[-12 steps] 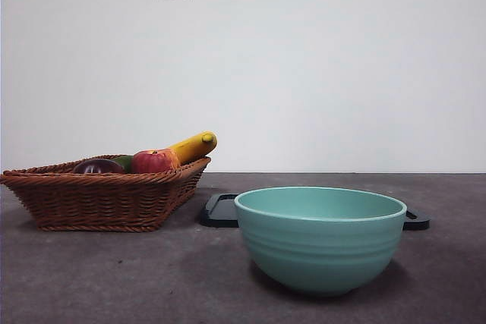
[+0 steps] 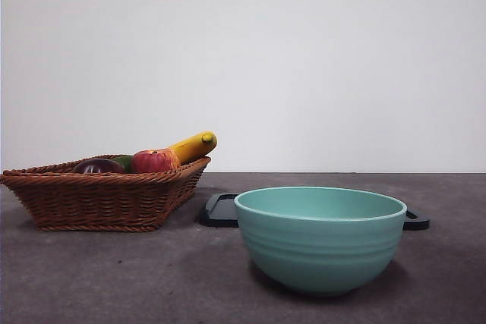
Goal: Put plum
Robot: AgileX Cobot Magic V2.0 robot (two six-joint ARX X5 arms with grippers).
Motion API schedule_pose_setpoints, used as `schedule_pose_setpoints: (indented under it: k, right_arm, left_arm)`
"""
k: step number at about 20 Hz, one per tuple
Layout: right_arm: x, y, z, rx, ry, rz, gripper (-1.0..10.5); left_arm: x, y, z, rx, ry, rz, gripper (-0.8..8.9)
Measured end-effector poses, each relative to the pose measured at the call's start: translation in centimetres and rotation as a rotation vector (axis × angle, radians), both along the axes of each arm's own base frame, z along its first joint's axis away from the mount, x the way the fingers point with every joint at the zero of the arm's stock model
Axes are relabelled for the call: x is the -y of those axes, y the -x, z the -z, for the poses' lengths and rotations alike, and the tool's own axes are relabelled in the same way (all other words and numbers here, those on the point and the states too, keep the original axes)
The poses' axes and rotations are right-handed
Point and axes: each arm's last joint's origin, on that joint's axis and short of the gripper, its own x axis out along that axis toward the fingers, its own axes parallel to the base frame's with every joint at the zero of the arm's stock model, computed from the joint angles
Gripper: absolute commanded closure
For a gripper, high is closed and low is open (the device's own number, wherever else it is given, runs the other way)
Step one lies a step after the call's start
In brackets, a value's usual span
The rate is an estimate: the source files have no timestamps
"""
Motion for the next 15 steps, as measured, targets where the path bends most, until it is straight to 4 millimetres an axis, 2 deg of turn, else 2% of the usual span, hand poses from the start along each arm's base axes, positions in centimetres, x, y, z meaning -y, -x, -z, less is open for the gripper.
schedule_pose_setpoints:
  k: [5, 10, 15]
  right_arm:
    - [0.0, 0.3, -1.1, 0.006, -0.063, 0.005, 9.4]
    - [0.0, 1.2, -4.7, 0.047, -0.087, 0.005, 9.4]
    - [0.0, 1.7, -7.4, -0.021, -0.086, 0.001, 9.4]
  left_arm:
    - [0.1, 0.3, -1.0, 0.002, 0.062, 0.019, 8.05]
    - [0.1, 1.1, -4.4, 0.039, 0.082, 0.019, 8.05]
    - [0.3, 1.4, -6.9, -0.027, 0.090, 0.055, 8.05]
